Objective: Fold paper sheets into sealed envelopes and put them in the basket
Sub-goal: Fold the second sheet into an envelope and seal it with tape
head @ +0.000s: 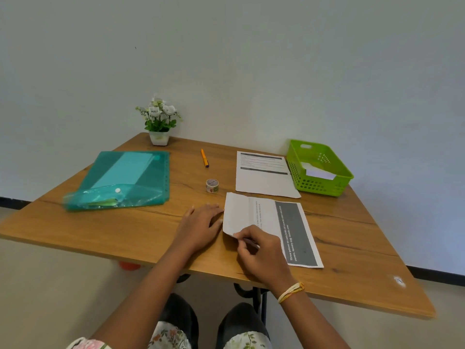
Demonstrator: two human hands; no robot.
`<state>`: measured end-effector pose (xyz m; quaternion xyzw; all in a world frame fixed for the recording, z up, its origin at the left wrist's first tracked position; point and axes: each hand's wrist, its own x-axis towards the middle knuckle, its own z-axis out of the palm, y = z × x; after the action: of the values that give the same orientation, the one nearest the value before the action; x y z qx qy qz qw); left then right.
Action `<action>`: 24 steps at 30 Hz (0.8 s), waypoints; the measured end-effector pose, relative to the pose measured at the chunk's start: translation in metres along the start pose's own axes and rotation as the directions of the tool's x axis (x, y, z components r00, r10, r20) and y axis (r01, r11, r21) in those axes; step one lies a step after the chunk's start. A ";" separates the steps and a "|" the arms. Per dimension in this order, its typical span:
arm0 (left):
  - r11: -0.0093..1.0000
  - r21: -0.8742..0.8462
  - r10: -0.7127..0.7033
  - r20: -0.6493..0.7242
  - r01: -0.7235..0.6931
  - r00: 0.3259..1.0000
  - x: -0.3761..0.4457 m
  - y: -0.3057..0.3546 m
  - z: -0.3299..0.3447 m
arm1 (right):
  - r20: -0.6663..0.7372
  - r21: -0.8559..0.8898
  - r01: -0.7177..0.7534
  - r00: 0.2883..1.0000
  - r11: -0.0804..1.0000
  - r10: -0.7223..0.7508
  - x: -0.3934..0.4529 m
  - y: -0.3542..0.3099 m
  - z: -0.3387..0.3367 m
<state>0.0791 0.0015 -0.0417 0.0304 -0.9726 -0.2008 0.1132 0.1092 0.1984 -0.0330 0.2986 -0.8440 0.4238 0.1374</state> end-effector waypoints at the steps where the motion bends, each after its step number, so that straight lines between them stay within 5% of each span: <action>1: 1.000 -0.007 -0.009 -0.001 0.009 1.000 -0.001 0.001 0.001 | -0.017 0.100 -0.039 0.999 0.994 0.041 0.000 -0.002 0.001; 6: 0.980 -0.181 -0.089 -0.039 0.081 0.995 -0.003 0.001 -0.001 | -0.002 0.316 -0.122 0.992 0.941 0.129 0.002 -0.007 0.008; 10: 0.865 -0.500 -0.104 -0.094 0.044 0.990 -0.007 -0.005 -0.008 | 0.022 0.354 -0.149 0.988 0.923 0.151 0.005 -0.006 0.009; 12: 0.851 -0.525 -0.080 -0.107 0.012 0.991 -0.008 -0.004 -0.011 | 0.027 0.338 -0.158 0.987 0.928 0.158 0.005 -0.008 0.009; 15: 0.854 -0.519 -0.073 -0.093 0.014 0.993 -0.008 -0.003 -0.009 | 0.091 0.198 -0.151 0.987 0.969 0.135 0.005 -0.010 0.006; 20: 0.843 -0.537 -0.073 -0.106 0.005 0.992 -0.007 -0.004 -0.011 | 0.093 -0.334 -0.022 0.994 0.942 0.056 -0.001 -0.015 0.010; 24: 0.832 -0.554 -0.053 -0.101 -0.012 0.993 -0.009 -0.003 -0.012 | -0.053 -0.249 -0.115 0.993 0.962 0.105 0.001 -0.021 0.012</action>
<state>0.0905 -0.0050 -0.0343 0.0178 -0.8645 -0.4728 0.1694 0.1218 0.1784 -0.0265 0.2232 -0.9034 0.3259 0.1668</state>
